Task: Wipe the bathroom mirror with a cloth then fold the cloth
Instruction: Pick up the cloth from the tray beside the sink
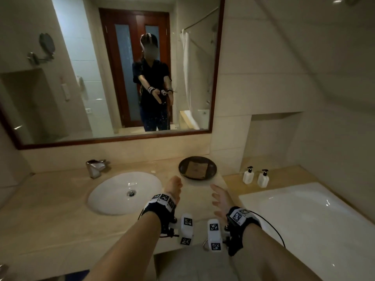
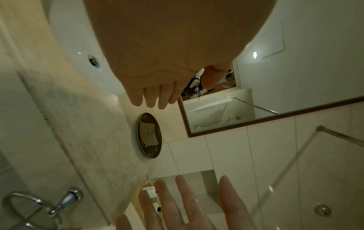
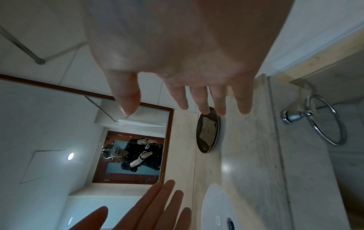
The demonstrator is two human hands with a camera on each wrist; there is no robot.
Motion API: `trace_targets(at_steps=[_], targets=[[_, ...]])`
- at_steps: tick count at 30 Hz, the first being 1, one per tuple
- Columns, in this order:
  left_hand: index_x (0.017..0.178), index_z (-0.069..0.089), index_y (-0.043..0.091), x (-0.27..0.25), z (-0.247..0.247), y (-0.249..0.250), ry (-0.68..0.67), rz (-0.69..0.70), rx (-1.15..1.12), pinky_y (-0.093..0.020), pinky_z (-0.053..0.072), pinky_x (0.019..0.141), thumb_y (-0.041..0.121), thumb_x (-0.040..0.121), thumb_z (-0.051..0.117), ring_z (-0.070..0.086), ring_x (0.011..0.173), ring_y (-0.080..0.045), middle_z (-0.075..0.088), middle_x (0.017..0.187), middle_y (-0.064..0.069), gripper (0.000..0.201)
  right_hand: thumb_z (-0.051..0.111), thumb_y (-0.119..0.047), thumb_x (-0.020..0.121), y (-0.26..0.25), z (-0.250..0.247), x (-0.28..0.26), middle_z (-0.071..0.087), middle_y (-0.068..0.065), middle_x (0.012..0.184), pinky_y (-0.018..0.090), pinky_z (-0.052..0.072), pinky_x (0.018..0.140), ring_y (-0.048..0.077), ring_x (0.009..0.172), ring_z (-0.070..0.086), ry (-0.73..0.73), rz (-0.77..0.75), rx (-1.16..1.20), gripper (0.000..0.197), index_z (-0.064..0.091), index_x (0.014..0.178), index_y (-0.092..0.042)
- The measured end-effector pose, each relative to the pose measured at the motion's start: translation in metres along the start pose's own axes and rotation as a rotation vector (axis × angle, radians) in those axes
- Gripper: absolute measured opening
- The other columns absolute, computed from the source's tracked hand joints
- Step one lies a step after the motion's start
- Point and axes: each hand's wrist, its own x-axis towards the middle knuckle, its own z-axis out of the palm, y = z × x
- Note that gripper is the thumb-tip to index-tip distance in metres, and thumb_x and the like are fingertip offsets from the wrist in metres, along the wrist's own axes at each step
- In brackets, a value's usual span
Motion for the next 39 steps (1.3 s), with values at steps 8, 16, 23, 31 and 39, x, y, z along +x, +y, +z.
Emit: trace_targets(at_steps=[8,16,23,31,39], targets=[[0.149,0.036,0.005,0.145,0.046,0.018,0.064,-0.069,0.014,-0.034,0.021,0.115,0.028,0.103,0.034,0.028,0.145,-0.027,0.036,0.155,-0.01,0.052,0.052,-0.055,0.09,-0.044,-0.032,0.153,0.029,0.008,0.154,0.046,0.03,0.097,0.033,0.136,0.033,-0.014,0.067,-0.037,0.07,0.031,0.148,-0.021],[0.149,0.033,0.0,0.282,0.093,0.04,0.17,-0.12,-0.034,-0.043,0.03,0.113,0.019,0.102,0.035,0.03,0.144,-0.035,0.033,0.156,-0.019,0.051,0.053,-0.043,0.094,-0.083,-0.065,0.311,0.032,0.01,0.152,0.041,0.03,0.104,0.029,0.138,0.031,-0.111,0.175,-0.013,0.064,0.033,0.148,-0.015],[0.074,0.048,0.015,0.365,0.106,0.053,0.268,-0.234,-0.013,-0.028,0.036,0.055,0.017,0.103,0.043,0.044,0.067,-0.015,0.047,0.077,-0.001,0.029,0.051,-0.032,0.098,-0.095,-0.082,0.416,0.036,0.012,0.149,0.039,0.031,0.104,0.031,0.138,0.032,-0.137,0.267,0.024,0.054,0.038,0.144,-0.007],[0.112,0.063,0.003,0.491,0.077,0.039,0.276,-0.302,0.201,-0.039,0.049,0.082,0.022,0.083,0.068,0.059,0.084,-0.027,0.06,0.105,-0.015,0.035,0.047,-0.014,0.098,-0.071,-0.066,0.537,0.052,0.008,0.085,0.035,0.04,0.071,0.023,0.072,0.049,-0.091,0.373,-0.205,0.01,0.055,0.096,-0.008],[0.148,0.032,0.001,0.564,0.077,0.011,0.324,-0.31,0.266,-0.047,0.051,0.096,0.015,0.072,0.075,0.057,0.118,-0.042,0.057,0.129,-0.028,0.089,0.059,-0.014,0.091,-0.061,-0.046,0.601,0.063,0.017,0.105,0.047,0.054,0.087,0.033,0.092,0.062,-0.004,0.335,-0.363,0.049,0.046,0.137,-0.004]])
